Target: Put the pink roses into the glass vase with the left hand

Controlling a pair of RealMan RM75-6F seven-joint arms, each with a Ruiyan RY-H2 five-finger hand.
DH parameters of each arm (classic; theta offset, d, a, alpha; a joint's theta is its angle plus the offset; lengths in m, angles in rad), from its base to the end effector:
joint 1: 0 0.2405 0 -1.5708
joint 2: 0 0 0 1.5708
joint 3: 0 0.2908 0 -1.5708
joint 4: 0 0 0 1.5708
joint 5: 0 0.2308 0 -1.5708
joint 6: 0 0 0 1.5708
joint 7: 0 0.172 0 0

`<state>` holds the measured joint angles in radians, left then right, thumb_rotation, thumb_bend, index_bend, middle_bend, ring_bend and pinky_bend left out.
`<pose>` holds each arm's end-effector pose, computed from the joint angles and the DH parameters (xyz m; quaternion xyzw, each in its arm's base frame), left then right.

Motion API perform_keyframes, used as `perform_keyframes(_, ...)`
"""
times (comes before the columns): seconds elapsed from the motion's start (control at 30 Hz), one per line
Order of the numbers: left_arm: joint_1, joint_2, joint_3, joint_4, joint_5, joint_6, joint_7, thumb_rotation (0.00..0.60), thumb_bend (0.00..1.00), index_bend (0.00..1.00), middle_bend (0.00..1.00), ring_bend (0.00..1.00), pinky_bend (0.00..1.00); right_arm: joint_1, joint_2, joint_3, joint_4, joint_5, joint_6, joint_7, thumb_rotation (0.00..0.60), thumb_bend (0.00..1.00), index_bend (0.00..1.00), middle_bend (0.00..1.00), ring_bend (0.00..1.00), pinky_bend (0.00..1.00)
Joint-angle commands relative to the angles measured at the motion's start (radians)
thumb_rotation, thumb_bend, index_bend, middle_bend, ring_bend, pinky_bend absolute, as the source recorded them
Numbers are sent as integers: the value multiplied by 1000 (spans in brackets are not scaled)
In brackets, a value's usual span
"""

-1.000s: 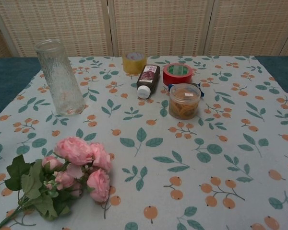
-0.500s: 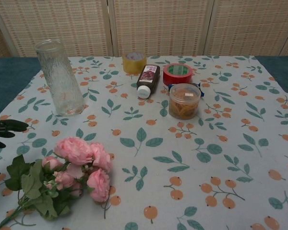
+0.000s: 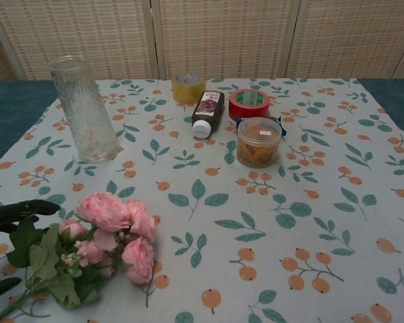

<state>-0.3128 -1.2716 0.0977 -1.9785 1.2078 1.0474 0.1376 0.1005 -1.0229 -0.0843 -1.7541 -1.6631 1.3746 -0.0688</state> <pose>-0.2519 0.1952 -0.0060 -0.6382 -0.6279 -0.3002 0.3292 -0.3185 -0.1786 0.1282 0.6918 -0.4043 0.3381 0.4936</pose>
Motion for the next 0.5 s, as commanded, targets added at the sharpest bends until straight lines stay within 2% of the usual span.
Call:
perform_keyframes(0.03,-6,-51,5,17,-41,12,93,600,363,0,0,0,101,-1,1,0,0,-2,3,3,600,182,0,0,0,0)
perform_keyframes(0.17,-22,-92,-8,27,-110,0,149,600,362,0,0,0,103,-1,2,0,3,-3,3,6,600,182,0,0,0,0)
perform_keyframes(0.37,-30,-114,-21,37,-128,6,167,600,359,0,0,0,105,0,2,0,4,-2,1,7,600,182,0,0,0,0)
perform_keyframes(0.5,-46,-158,-46,81,-161,6,192,600,360,0,0,0,105,1,1,1,5,3,-3,5,600,182,0,0,0,0)
